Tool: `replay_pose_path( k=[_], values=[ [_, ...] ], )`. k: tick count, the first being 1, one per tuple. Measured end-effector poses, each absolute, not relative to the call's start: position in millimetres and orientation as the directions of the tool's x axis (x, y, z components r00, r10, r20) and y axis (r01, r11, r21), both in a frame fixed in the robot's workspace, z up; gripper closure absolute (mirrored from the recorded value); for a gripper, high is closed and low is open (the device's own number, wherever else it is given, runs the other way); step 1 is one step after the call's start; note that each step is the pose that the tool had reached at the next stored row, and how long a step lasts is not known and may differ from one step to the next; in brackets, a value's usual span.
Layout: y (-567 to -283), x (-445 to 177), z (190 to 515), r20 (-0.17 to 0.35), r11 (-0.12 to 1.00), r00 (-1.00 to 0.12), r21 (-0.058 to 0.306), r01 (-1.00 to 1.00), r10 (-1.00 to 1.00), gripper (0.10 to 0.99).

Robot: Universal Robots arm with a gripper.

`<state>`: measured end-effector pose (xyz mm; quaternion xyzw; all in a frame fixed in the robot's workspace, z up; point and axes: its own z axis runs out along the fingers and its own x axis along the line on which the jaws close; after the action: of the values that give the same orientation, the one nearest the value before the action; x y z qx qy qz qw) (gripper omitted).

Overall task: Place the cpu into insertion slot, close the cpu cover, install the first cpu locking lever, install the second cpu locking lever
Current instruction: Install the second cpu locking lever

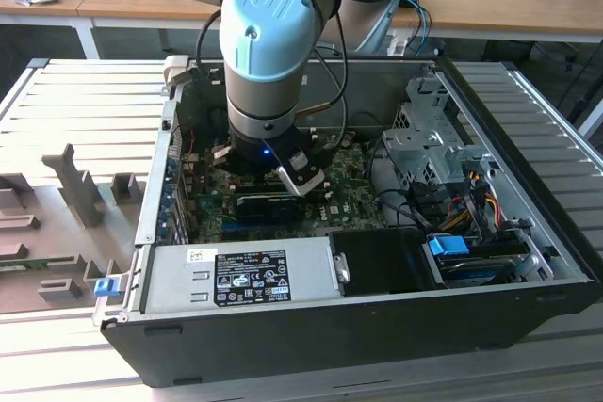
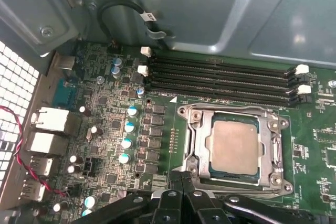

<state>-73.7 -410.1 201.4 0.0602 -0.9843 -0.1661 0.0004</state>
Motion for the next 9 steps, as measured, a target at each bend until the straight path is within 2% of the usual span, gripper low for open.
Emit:
replay_pose_path(
  k=[9],
  values=[
    [-407.7,-74.1,196.5,-0.022,0.929,-0.993,0.351,-0.118,-0.118,0.980]
  ],
)
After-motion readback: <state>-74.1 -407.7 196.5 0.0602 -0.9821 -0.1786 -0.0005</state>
